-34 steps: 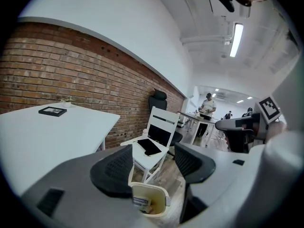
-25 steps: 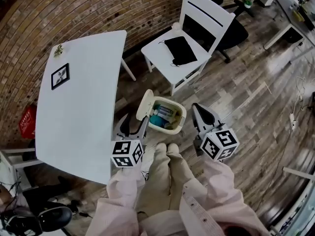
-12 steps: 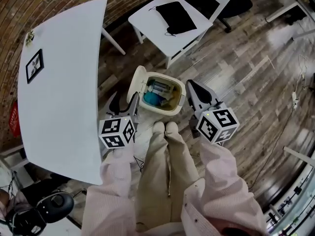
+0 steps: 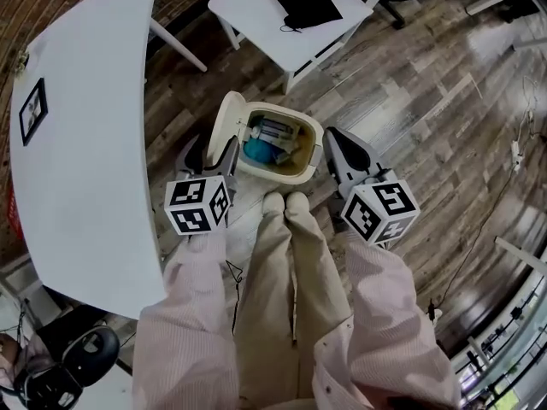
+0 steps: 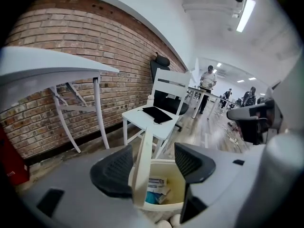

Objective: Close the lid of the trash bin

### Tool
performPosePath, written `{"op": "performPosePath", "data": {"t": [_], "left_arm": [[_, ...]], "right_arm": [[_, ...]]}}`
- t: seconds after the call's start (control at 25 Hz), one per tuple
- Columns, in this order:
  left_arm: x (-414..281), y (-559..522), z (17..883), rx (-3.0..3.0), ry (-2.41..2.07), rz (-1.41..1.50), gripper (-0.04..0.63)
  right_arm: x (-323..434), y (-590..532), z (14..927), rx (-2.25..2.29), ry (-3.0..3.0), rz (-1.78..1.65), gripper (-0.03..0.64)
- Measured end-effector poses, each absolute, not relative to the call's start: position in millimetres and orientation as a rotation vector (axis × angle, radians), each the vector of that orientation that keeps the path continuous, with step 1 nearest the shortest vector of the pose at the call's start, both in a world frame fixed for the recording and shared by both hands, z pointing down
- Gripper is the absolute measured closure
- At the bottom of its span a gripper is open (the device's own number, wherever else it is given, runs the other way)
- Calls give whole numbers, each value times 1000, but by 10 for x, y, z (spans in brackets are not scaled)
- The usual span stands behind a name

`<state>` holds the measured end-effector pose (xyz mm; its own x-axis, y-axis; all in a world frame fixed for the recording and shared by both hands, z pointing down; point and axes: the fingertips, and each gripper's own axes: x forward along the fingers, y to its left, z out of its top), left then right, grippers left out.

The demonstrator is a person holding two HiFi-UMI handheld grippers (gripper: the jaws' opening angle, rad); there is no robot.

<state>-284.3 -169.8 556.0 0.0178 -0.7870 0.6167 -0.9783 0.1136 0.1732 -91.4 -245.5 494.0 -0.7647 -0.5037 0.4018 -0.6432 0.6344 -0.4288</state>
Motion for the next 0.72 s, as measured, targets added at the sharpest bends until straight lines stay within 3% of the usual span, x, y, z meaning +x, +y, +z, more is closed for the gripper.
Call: {"op": "performPosePath", "data": {"t": [0.72], "left_arm": [[-2454,-1739,5663,1760,-1746,404,341]], "right_arm": [[-675,-2360,5056,1015,-2585,857,614]]}}
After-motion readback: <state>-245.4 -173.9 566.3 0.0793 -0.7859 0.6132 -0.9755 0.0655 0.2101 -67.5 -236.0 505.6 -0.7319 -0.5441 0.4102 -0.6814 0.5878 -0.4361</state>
